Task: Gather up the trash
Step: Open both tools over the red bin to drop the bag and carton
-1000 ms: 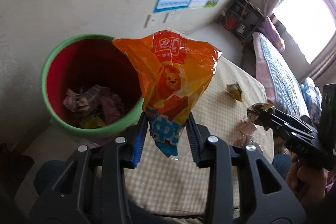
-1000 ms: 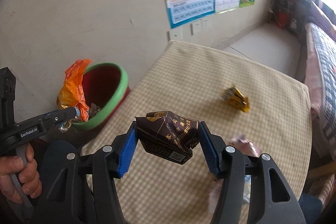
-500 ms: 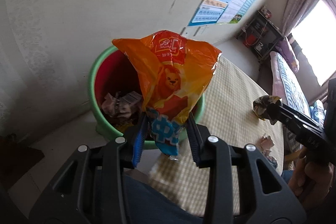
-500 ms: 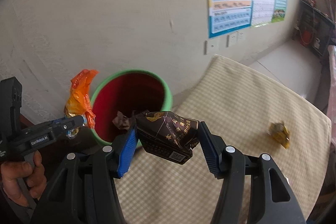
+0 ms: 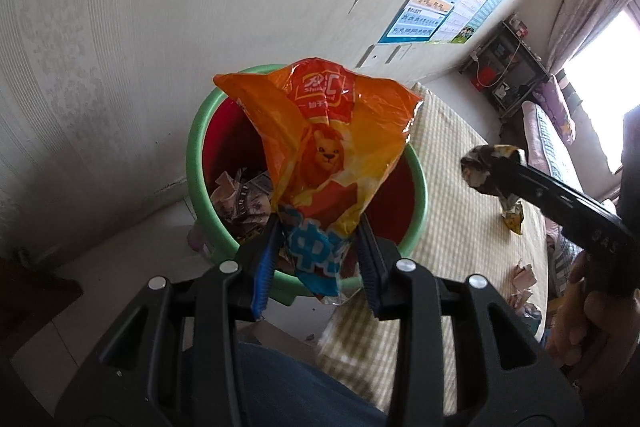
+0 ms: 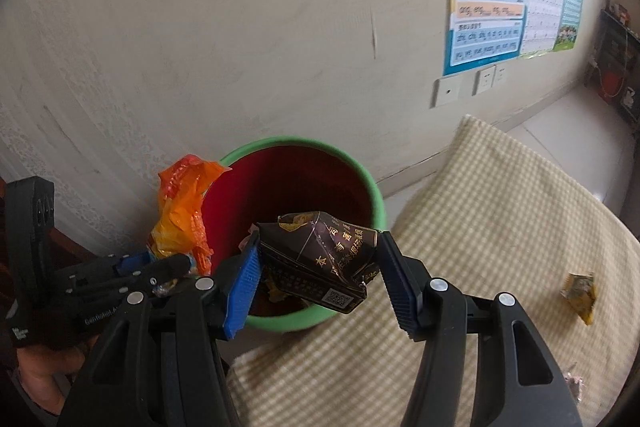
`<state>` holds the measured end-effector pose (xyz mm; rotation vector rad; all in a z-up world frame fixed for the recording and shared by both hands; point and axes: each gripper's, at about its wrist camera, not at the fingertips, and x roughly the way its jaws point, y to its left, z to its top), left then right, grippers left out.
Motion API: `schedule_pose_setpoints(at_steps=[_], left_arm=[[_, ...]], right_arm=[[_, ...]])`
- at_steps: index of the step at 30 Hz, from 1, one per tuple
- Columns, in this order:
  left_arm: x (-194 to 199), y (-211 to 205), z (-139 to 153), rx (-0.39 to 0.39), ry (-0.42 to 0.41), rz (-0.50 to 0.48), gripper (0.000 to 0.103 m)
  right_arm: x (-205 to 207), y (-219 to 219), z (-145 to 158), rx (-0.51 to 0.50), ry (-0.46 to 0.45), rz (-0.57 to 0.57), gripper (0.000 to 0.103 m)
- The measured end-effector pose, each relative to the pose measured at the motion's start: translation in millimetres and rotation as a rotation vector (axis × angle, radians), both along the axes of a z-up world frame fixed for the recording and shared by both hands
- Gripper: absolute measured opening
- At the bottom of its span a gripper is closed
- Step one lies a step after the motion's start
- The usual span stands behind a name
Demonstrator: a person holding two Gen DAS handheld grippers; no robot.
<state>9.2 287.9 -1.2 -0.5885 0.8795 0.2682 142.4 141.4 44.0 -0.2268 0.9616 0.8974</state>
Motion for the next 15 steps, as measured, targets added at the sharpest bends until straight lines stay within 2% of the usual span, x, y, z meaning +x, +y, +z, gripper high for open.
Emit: schedule_pose_setpoints(at_steps=[9, 15], left_arm=[[9, 15, -14, -0.018, 0.012, -0.003, 0.035], [16, 14, -16, -0.019, 0.01, -0.013, 0.037]], right_arm=[[8, 33, -26, -0.021, 0.043, 0.024, 0.056], [14, 43, -30, -0.021, 0.05, 0.029, 0.058]])
